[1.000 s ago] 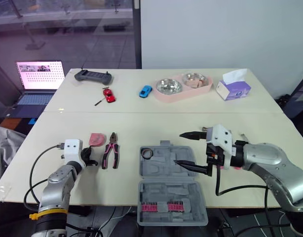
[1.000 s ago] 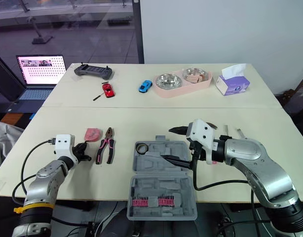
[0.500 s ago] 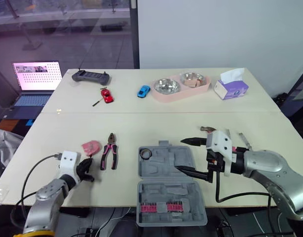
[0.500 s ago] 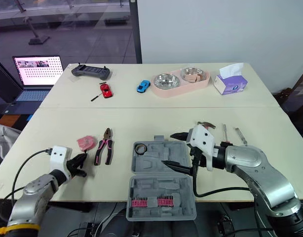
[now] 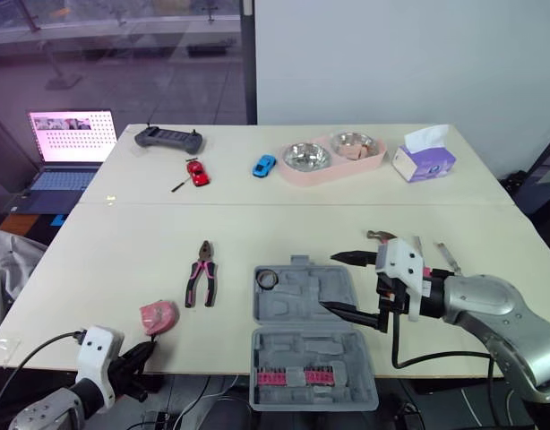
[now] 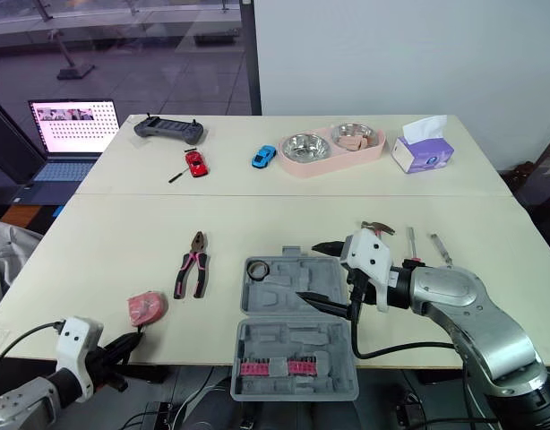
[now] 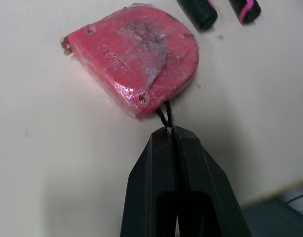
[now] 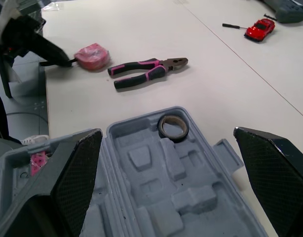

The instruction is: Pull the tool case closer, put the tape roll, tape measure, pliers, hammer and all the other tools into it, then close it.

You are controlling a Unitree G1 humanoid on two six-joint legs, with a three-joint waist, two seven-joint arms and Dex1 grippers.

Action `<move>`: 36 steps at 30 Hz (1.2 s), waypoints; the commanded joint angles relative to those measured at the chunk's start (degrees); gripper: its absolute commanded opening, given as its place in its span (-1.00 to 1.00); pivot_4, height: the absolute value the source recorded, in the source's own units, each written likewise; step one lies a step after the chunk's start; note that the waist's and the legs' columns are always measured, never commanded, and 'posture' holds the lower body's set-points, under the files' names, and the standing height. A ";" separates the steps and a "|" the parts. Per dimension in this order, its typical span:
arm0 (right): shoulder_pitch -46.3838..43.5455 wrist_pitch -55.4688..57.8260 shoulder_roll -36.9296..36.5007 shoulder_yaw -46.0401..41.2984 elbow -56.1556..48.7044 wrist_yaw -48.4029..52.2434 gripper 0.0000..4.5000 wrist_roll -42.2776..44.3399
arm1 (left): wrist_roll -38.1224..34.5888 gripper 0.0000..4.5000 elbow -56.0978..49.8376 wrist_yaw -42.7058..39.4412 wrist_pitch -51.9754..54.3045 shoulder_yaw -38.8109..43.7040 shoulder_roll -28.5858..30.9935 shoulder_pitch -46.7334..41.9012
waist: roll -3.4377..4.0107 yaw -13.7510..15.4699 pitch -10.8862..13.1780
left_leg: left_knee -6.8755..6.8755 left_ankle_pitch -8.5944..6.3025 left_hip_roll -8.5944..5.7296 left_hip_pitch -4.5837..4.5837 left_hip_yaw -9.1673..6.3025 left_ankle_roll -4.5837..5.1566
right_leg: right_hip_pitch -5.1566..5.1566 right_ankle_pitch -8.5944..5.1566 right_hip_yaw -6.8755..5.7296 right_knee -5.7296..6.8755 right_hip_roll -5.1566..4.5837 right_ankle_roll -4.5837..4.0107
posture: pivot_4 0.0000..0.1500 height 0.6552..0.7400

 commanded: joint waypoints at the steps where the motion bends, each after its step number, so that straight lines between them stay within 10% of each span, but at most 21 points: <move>1: -0.24 -0.50 -0.81 -2.20 -0.77 0.43 1.00 0.44 | -1.28 -0.98 -1.55 0.03 1.29 2.16 0.62 1.58 | -0.02 -0.06 0.01 | 0.00 0.00 0.00 -0.01 0.00 0.00 | 0.00 0.00 0.00 0.00 0.00 0.00 | 1.00 0.93; 11: -0.91 -0.65 -0.44 -1.57 -0.25 0.68 1.00 -0.20 | -3.50 -0.98 -3.67 -1.62 3.30 3.26 1.97 2.67 | -0.03 -0.07 0.02 | 0.00 0.00 -0.01 -0.36 0.00 0.01 | -0.15 0.14 -0.03 0.00 0.02 -0.22 | 1.00 0.93; 14: -1.35 -0.65 -0.02 -1.41 0.12 0.37 1.00 -0.46 | -5.15 -0.59 -4.13 -2.29 4.31 4.25 2.13 2.51 | -0.03 -0.08 0.02 | 0.01 0.00 -0.01 -0.37 -0.01 0.01 | -0.15 0.14 -0.05 0.00 0.02 -0.22 | 1.00 0.93; 21: -1.23 -1.08 0.09 -1.66 0.77 0.13 1.00 -0.76 | -8.01 0.98 -6.41 -5.07 7.97 7.70 6.99 1.98 | -0.03 -0.05 0.02 | 0.02 0.00 -0.01 -0.38 -0.02 0.01 | -0.17 0.14 -0.06 0.00 0.03 -0.22 | 1.00 0.93; 29: -2.93 -2.03 1.14 -0.85 2.13 -0.54 1.00 -1.71 | -9.42 0.98 4.54 -24.46 6.37 10.63 24.46 -4.30 | 0.07 -0.07 0.06 | 0.03 0.01 -0.01 -0.40 -0.04 0.00 | -0.45 0.15 -0.11 0.05 0.07 -0.25 | 1.00 0.93; 36: -4.14 -2.50 1.51 -1.10 3.35 -0.78 1.00 -2.03 | 1.33 0.98 30.69 -42.54 -22.45 -2.14 27.51 -22.01 | 0.06 -0.22 0.04 | -0.01 0.01 -0.05 -0.57 0.06 0.03 | -0.68 0.19 -0.09 -0.03 0.03 -0.27 | 1.00 0.93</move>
